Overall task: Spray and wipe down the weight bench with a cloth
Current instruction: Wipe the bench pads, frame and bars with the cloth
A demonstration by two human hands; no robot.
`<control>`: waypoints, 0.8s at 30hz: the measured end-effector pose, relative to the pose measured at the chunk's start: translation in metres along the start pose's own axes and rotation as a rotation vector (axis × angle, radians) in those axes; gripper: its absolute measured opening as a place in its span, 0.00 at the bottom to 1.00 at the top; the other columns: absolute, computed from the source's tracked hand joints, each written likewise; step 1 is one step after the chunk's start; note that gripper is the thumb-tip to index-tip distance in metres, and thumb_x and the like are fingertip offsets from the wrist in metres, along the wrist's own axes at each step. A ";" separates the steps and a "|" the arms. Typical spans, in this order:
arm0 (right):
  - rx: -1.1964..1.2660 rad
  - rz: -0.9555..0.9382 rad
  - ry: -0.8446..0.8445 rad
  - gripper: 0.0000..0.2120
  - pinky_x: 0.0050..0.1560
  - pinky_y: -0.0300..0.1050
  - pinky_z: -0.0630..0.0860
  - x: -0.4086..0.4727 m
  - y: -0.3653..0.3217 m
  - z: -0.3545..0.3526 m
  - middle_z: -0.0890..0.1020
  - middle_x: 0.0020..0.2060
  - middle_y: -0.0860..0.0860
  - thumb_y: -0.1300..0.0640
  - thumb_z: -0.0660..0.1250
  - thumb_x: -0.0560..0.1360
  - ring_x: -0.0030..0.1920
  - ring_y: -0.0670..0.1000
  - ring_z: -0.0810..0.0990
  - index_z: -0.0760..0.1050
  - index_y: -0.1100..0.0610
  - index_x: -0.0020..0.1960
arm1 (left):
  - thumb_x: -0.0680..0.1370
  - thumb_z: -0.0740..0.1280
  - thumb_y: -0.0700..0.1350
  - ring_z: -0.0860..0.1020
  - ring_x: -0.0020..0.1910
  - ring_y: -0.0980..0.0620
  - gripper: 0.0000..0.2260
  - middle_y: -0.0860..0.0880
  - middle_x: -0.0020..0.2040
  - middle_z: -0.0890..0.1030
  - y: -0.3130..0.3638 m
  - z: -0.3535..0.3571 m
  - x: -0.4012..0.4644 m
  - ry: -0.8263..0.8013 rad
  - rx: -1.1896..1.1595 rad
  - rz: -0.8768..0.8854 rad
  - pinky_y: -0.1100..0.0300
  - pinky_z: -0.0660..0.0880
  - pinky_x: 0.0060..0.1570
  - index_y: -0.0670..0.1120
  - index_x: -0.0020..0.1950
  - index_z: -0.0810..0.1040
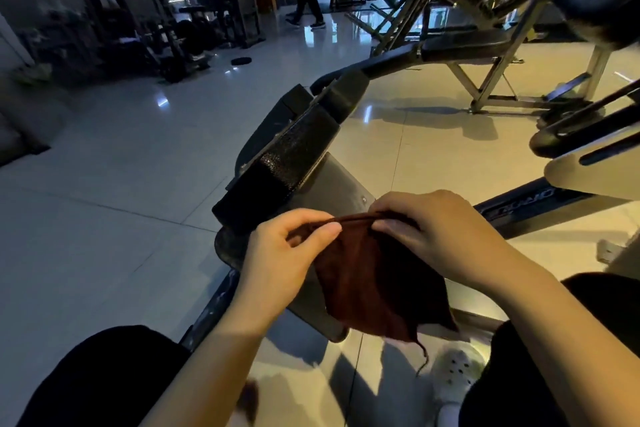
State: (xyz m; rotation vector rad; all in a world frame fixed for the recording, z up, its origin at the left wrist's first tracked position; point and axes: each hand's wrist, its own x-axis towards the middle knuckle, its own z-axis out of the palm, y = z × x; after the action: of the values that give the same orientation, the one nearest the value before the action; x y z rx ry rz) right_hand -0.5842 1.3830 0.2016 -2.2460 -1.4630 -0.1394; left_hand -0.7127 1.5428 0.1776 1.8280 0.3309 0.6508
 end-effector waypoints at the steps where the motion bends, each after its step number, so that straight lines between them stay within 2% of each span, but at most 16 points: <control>1: -0.097 0.019 0.010 0.12 0.47 0.46 0.70 0.001 0.001 0.001 0.82 0.47 0.45 0.45 0.57 0.80 0.50 0.48 0.77 0.76 0.45 0.57 | 0.72 0.73 0.45 0.82 0.43 0.56 0.06 0.54 0.42 0.84 0.000 -0.002 0.001 -0.020 0.056 0.011 0.63 0.79 0.43 0.53 0.47 0.83; 3: -0.174 0.020 0.046 0.16 0.45 0.43 0.66 0.002 0.002 0.007 0.80 0.50 0.45 0.44 0.53 0.80 0.51 0.48 0.74 0.76 0.45 0.58 | 0.72 0.74 0.43 0.81 0.42 0.58 0.10 0.57 0.43 0.83 0.002 -0.007 0.005 -0.085 0.166 0.051 0.66 0.77 0.41 0.56 0.49 0.81; 5: -0.140 0.052 0.024 0.16 0.45 0.42 0.68 0.005 0.002 0.011 0.77 0.53 0.45 0.45 0.52 0.80 0.53 0.48 0.73 0.75 0.46 0.60 | 0.73 0.72 0.39 0.80 0.43 0.62 0.16 0.61 0.43 0.81 0.005 -0.014 0.008 -0.176 0.268 0.101 0.71 0.75 0.40 0.60 0.51 0.78; 8: -0.027 0.067 -0.015 0.13 0.48 0.44 0.72 0.013 0.009 0.015 0.75 0.51 0.46 0.49 0.54 0.81 0.51 0.49 0.75 0.75 0.48 0.59 | 0.74 0.72 0.39 0.79 0.44 0.58 0.14 0.59 0.44 0.80 0.003 -0.019 0.014 -0.213 0.377 0.177 0.71 0.74 0.40 0.59 0.50 0.78; 11: 0.082 0.069 -0.056 0.08 0.49 0.44 0.71 0.019 0.012 0.016 0.74 0.44 0.44 0.56 0.58 0.81 0.44 0.45 0.75 0.76 0.51 0.54 | 0.74 0.72 0.46 0.79 0.44 0.55 0.09 0.56 0.44 0.80 -0.001 -0.022 0.024 -0.178 0.413 0.251 0.68 0.74 0.39 0.59 0.49 0.78; 13: 0.196 0.120 -0.016 0.08 0.48 0.46 0.73 0.019 0.013 0.018 0.74 0.42 0.43 0.61 0.61 0.80 0.41 0.43 0.75 0.76 0.50 0.53 | 0.75 0.71 0.42 0.79 0.41 0.54 0.11 0.55 0.43 0.77 -0.004 -0.021 0.029 -0.182 0.364 0.243 0.66 0.75 0.34 0.60 0.49 0.79; 14: 0.214 0.155 0.026 0.09 0.48 0.46 0.72 0.018 0.013 0.022 0.74 0.43 0.44 0.62 0.62 0.79 0.43 0.45 0.75 0.76 0.50 0.53 | 0.75 0.71 0.39 0.79 0.40 0.55 0.14 0.56 0.42 0.76 -0.005 -0.018 0.029 -0.212 0.293 0.203 0.65 0.77 0.32 0.60 0.47 0.80; 16: 0.162 0.225 0.159 0.10 0.48 0.45 0.68 0.017 0.010 0.036 0.75 0.46 0.45 0.64 0.62 0.77 0.49 0.49 0.75 0.76 0.51 0.53 | 0.75 0.71 0.36 0.78 0.39 0.56 0.16 0.55 0.43 0.75 -0.008 -0.014 0.023 -0.232 0.232 0.176 0.64 0.78 0.35 0.60 0.46 0.81; 18: 0.204 0.298 0.376 0.11 0.47 0.40 0.66 0.022 0.000 0.057 0.73 0.48 0.46 0.66 0.62 0.76 0.50 0.48 0.72 0.77 0.53 0.51 | 0.74 0.73 0.38 0.78 0.38 0.57 0.15 0.56 0.43 0.76 -0.010 -0.012 0.017 -0.163 0.350 0.260 0.69 0.75 0.37 0.60 0.47 0.81; 21: 0.464 0.405 0.770 0.11 0.49 0.27 0.67 0.043 -0.024 0.086 0.71 0.49 0.47 0.68 0.63 0.75 0.49 0.40 0.70 0.79 0.55 0.50 | 0.75 0.71 0.45 0.77 0.43 0.61 0.09 0.60 0.44 0.77 -0.004 -0.024 0.016 -0.063 0.582 0.465 0.73 0.72 0.38 0.57 0.52 0.79; 24: 0.684 0.441 1.087 0.11 0.50 0.24 0.67 0.075 -0.049 0.101 0.71 0.50 0.50 0.67 0.63 0.75 0.48 0.34 0.69 0.79 0.58 0.53 | 0.75 0.68 0.46 0.73 0.44 0.64 0.08 0.61 0.47 0.75 0.008 -0.043 0.031 -0.045 0.766 0.735 0.75 0.69 0.46 0.51 0.54 0.79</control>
State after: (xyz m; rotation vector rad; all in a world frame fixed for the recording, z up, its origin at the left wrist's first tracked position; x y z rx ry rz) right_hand -0.6115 1.5056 0.1518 -1.4314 -0.3302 -0.5209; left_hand -0.7134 1.5892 0.2034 2.7294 -0.1819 1.0743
